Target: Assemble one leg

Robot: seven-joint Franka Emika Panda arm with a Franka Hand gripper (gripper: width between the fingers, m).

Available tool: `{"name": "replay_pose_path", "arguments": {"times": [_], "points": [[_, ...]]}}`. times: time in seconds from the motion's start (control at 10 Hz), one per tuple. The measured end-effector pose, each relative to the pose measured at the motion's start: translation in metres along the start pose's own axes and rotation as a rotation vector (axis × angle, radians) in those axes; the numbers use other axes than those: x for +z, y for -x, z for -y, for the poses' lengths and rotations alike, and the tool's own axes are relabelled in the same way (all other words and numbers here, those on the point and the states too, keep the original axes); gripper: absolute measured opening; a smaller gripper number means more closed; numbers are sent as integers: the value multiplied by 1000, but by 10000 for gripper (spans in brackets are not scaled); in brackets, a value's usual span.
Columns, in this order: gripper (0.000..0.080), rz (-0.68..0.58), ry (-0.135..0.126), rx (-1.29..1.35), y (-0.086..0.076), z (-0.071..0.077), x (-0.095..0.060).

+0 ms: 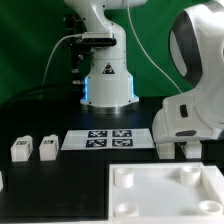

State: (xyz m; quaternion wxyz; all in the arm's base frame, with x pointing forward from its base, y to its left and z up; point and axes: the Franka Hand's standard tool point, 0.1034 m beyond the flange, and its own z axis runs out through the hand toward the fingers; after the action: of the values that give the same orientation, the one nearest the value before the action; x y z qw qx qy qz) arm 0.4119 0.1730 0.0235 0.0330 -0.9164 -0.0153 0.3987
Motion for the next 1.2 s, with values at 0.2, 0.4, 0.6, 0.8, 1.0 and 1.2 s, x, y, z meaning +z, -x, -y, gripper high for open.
{"name": "replay_pose_path", "arguments": {"times": [0.2, 0.4, 0.6, 0.8, 1.0, 1.2], "points": [[649, 7, -1, 2, -1, -1, 5], [649, 5, 0, -1, -5, 0, 11], [649, 0, 3, -8, -6, -1, 11], [386, 0, 3, -8, -6, -1, 11], [299, 0, 3, -8, -6, -1, 11], [299, 0, 3, -8, -6, -1, 11]]}}
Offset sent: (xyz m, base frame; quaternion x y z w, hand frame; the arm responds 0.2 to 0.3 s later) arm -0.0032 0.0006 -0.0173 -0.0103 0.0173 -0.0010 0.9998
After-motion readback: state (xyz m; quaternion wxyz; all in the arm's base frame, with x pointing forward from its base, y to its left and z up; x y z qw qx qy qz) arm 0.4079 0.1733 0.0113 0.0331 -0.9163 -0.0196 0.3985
